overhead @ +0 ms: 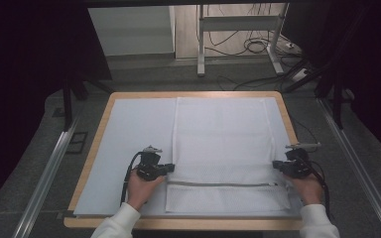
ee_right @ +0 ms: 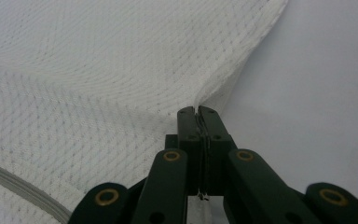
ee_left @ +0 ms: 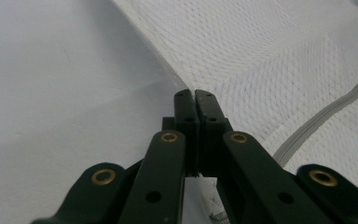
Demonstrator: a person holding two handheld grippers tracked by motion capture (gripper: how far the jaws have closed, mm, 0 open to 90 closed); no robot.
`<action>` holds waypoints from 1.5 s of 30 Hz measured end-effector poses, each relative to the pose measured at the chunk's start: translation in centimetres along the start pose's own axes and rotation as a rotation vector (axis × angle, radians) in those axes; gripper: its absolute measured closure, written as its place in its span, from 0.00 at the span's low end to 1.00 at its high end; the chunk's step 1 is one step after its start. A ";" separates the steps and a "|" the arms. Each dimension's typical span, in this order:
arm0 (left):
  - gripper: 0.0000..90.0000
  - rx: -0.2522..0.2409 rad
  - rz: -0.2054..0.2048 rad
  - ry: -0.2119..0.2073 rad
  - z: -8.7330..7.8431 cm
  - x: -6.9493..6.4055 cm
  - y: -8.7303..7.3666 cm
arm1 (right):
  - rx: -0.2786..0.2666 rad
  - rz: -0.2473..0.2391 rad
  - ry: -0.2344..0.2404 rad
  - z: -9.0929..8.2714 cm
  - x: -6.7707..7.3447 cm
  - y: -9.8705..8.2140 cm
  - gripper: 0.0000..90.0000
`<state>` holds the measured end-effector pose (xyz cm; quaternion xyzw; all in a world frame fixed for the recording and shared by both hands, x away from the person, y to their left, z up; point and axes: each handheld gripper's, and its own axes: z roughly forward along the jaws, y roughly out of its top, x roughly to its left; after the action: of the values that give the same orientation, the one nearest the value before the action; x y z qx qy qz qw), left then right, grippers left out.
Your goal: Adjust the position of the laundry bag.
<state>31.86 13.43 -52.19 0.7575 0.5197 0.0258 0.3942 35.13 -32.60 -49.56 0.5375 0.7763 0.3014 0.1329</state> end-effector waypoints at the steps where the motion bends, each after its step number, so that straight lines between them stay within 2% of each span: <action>1: 0.99 0.000 0.000 0.000 0.0 0.0 0.0 | 0.000 0.000 0.000 0.0 0.1 0.0 0.97; 20: 0.99 -0.007 -0.003 0.008 -1.0 0.9 -0.4 | -0.011 -0.010 0.017 0.1 0.8 0.0 0.97; 39: 0.99 -0.013 -0.021 0.010 -1.8 1.6 -0.8 | -0.010 -0.021 0.012 0.4 1.6 0.2 0.97; 45: 0.99 -0.017 -0.026 0.019 -2.1 1.9 -0.9 | -0.005 -0.036 0.010 0.6 2.3 0.4 0.97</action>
<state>31.08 16.27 -52.04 0.7471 0.5329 0.0325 0.3960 34.83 -30.24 -49.51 0.5216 0.7857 0.3037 0.1357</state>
